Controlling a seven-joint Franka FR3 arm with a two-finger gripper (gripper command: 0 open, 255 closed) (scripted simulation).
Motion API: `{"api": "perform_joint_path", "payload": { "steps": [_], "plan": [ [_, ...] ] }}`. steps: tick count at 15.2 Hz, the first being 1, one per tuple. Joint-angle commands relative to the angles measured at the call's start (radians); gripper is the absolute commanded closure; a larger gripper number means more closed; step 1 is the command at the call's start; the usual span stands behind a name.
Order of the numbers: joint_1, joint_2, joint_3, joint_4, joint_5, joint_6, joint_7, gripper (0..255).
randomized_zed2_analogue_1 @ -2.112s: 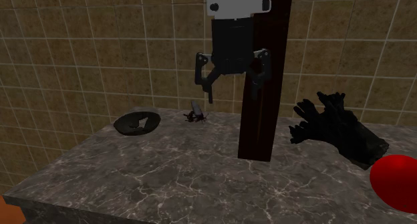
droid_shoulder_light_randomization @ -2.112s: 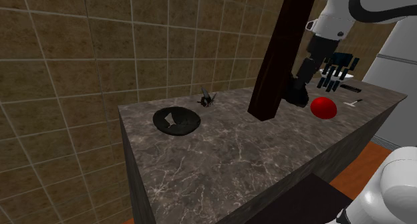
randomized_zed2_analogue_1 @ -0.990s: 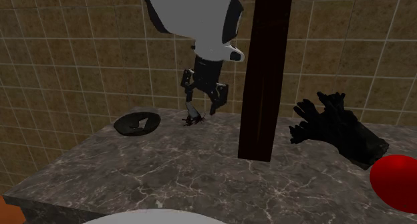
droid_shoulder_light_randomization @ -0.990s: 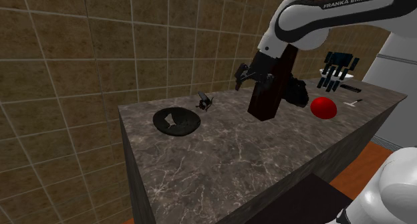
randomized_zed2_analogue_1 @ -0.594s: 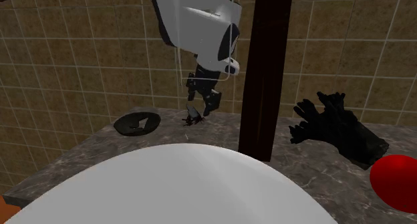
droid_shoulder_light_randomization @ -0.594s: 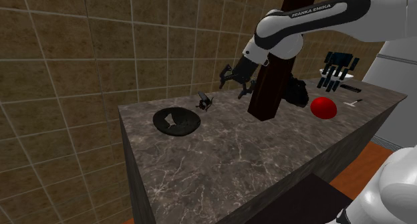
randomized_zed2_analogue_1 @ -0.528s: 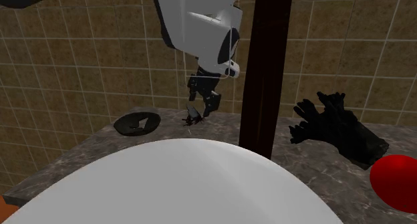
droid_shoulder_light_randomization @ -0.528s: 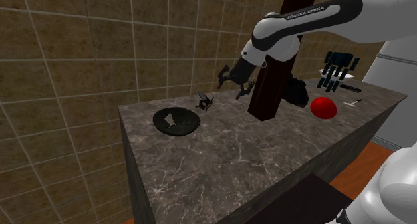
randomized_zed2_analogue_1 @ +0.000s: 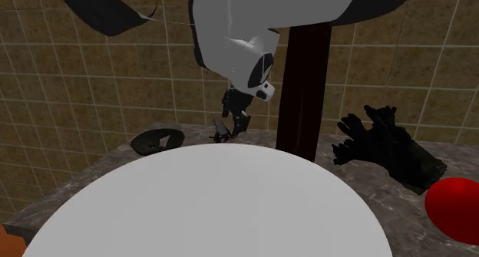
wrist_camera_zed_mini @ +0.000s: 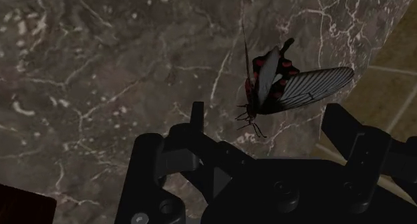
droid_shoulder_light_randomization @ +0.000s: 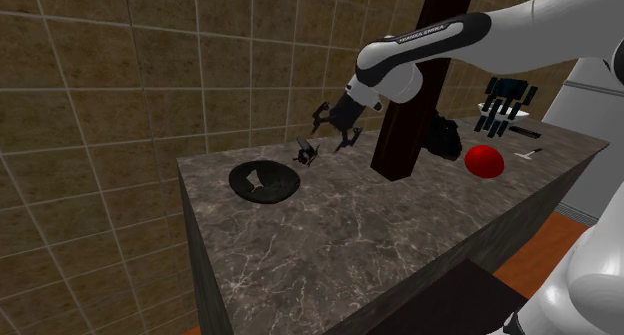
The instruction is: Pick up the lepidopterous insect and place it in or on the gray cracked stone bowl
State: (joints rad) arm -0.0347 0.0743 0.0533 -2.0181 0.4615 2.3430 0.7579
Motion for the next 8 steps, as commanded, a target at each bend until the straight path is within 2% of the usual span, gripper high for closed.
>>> {"api": "perform_joint_path", "payload": {
  "steps": [1,3,8],
  "plan": [
    [0.003,0.019,0.003,-0.002,0.007,0.022,-0.003,0],
    [0.009,0.043,0.009,-0.003,0.013,0.049,-0.008,0],
    [0.009,0.043,0.009,-0.003,0.013,0.049,-0.008,0]
  ]
}}
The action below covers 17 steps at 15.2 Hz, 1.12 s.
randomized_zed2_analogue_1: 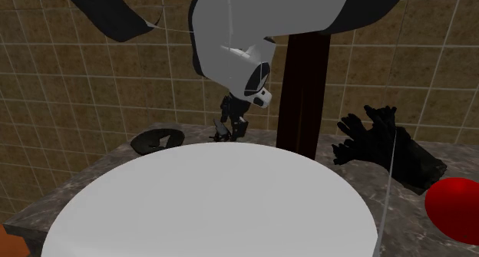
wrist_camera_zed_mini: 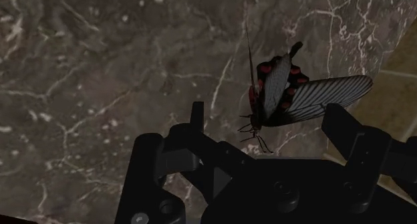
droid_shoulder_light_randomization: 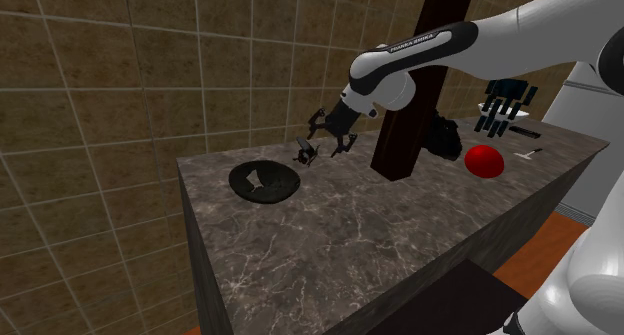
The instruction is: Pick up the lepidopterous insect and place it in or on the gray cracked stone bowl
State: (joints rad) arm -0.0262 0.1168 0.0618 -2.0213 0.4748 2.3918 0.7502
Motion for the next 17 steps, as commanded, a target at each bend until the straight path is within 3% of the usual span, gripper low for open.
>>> {"api": "perform_joint_path", "payload": {
  "steps": [1,3,4,13,17],
  "plan": [
    [0.000,0.001,0.000,0.000,0.000,0.000,0.000,0],
    [0.000,0.000,0.000,0.000,0.000,0.000,0.000,0],
    [0.000,0.000,0.000,0.000,0.000,0.000,0.000,255],
    [0.000,0.001,0.000,0.000,0.000,0.000,0.000,255],
    [-0.001,-0.021,-0.003,0.027,-0.019,-0.044,0.025,255]
  ]
}}
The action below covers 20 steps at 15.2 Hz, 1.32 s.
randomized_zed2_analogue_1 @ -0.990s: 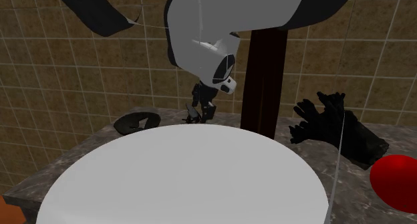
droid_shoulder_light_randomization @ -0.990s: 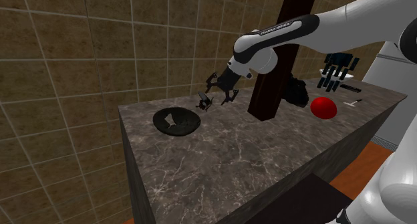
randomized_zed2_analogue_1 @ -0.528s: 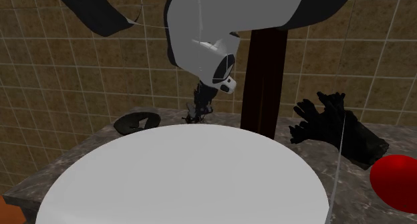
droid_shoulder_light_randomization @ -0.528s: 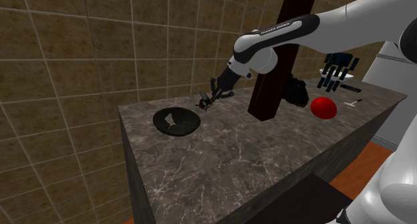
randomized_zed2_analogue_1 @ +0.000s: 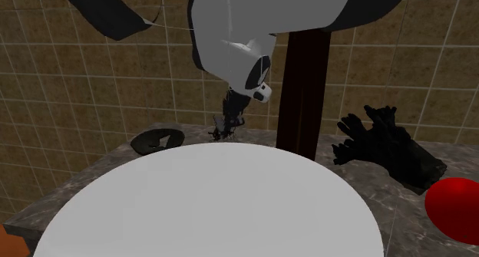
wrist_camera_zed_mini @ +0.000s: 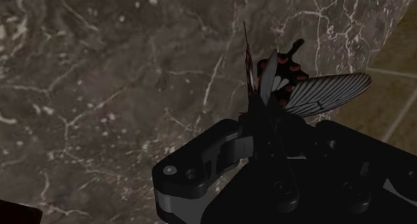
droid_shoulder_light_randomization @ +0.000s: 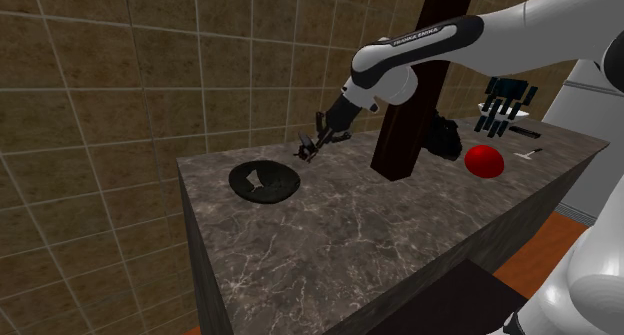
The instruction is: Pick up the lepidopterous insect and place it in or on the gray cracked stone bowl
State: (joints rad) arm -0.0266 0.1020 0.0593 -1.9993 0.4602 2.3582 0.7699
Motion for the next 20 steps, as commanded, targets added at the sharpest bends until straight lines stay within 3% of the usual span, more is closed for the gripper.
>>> {"api": "perform_joint_path", "payload": {
  "steps": [1,20],
  "plan": [
    [-0.001,-0.011,-0.002,0.012,-0.008,-0.022,0.011,255],
    [0.004,-0.079,-0.002,0.161,-0.075,-0.219,0.128,255]
  ]
}}
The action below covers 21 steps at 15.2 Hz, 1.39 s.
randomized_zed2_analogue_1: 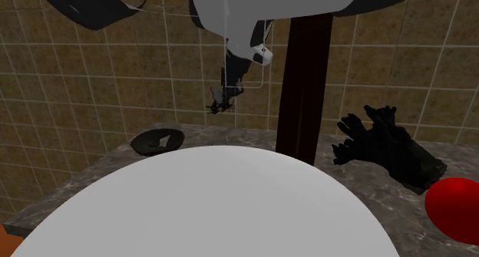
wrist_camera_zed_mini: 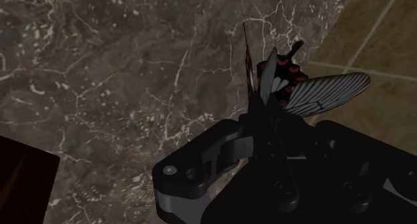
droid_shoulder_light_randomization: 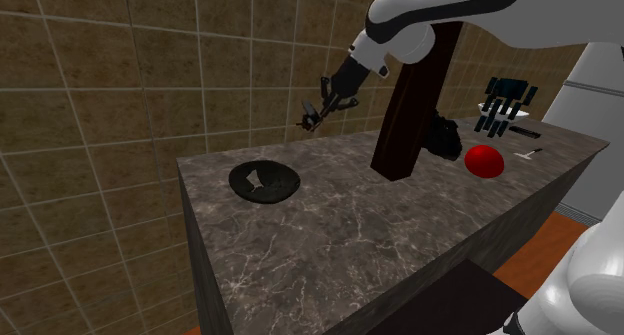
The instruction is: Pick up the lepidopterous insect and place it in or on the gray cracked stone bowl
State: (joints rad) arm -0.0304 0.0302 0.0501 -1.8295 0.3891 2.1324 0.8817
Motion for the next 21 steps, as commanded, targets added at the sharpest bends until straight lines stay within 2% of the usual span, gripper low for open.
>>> {"api": "perform_joint_path", "payload": {
  "steps": [1,8,16,21],
  "plan": [
    [0.020,-0.019,0.018,-0.023,-0.009,0.017,0.038,255],
    [0.098,-0.074,0.100,-0.088,-0.051,0.080,0.206,255],
    [0.183,-0.079,0.201,-0.092,-0.123,0.130,0.420,255],
    [0.185,-0.069,0.204,-0.147,-0.113,0.194,0.404,255]
  ]
}}
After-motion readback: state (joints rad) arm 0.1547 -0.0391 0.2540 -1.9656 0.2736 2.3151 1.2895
